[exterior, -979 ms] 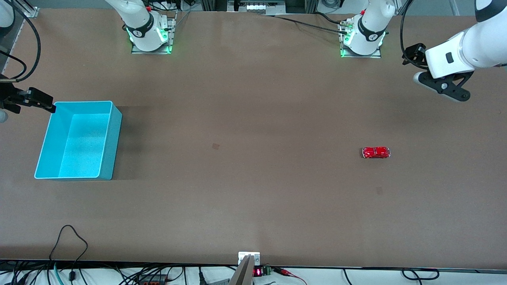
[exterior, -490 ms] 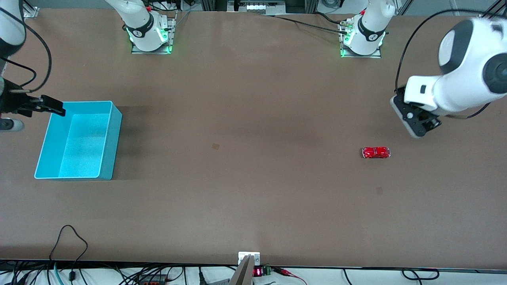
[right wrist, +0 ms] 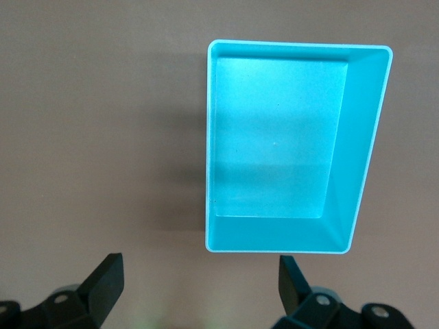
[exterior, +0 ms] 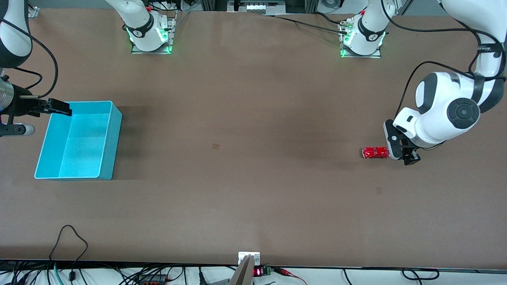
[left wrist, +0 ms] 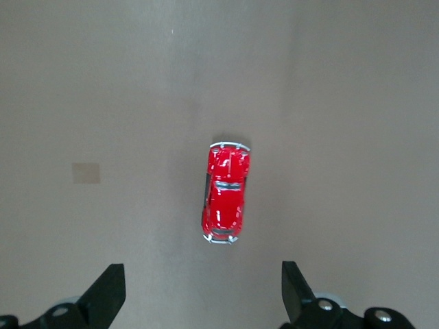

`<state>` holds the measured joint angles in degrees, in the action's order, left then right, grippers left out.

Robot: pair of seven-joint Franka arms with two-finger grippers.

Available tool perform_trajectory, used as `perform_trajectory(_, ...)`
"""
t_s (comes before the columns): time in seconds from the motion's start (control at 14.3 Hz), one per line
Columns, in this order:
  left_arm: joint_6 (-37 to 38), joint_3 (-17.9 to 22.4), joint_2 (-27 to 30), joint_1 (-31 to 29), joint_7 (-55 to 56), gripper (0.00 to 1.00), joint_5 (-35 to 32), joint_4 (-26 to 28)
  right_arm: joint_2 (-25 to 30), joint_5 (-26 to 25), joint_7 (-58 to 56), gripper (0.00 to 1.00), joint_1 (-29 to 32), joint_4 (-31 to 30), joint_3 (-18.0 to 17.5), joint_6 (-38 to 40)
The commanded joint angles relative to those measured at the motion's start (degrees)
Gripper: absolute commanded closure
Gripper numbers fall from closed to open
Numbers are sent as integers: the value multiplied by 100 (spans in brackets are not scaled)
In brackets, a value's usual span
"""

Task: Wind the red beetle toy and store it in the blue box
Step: 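Lower the open left gripper over the red car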

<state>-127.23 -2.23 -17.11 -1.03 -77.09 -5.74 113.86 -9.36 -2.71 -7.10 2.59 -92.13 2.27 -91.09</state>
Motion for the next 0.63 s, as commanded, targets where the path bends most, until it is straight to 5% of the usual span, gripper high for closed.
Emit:
perform_trajectory(0.0, -591, -23, -213, -38, -175, 0, -76, 269, 22, 33, -63, 0, -13, 29, 1, 179)
perform_trajectory(0.42, -1075, -32, -837, -81, -175, 3, -76, 356, 14, 42, -72, 0, -5, 29, 1, 179)
perform_trajectory(0.56, -1155, -32, -944, -73, -184, 19, -76, 365, 14, 42, -72, 0, -5, 29, 1, 179)
